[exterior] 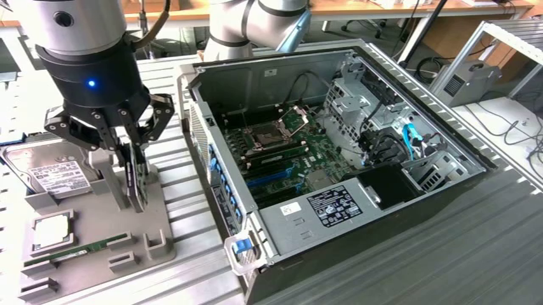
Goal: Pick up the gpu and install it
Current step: 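Pick up the gpu and move the gpu toward the slot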
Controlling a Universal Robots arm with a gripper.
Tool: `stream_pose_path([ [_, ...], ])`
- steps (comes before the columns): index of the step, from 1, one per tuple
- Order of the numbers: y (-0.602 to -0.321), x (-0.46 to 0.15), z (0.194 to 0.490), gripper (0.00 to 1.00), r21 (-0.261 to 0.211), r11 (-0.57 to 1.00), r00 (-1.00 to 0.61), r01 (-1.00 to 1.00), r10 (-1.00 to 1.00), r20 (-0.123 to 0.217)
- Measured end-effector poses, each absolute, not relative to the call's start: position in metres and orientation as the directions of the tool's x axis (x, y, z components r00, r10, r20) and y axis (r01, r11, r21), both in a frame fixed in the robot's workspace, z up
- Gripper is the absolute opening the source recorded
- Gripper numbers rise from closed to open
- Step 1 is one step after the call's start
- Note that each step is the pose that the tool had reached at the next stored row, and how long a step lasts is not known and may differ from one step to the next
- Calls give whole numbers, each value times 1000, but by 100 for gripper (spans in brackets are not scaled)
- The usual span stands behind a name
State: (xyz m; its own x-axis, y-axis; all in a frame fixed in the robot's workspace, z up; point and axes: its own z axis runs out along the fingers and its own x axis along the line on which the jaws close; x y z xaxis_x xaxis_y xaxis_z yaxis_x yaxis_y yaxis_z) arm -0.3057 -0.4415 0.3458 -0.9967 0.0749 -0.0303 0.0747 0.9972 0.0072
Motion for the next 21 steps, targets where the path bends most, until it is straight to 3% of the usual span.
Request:
stream_pose_path([
  [5,-442,-306,361,27,7,997,-997,75,75,-30],
  [21,-442,-306,366,27,7,997,-997,75,75,-30],
])
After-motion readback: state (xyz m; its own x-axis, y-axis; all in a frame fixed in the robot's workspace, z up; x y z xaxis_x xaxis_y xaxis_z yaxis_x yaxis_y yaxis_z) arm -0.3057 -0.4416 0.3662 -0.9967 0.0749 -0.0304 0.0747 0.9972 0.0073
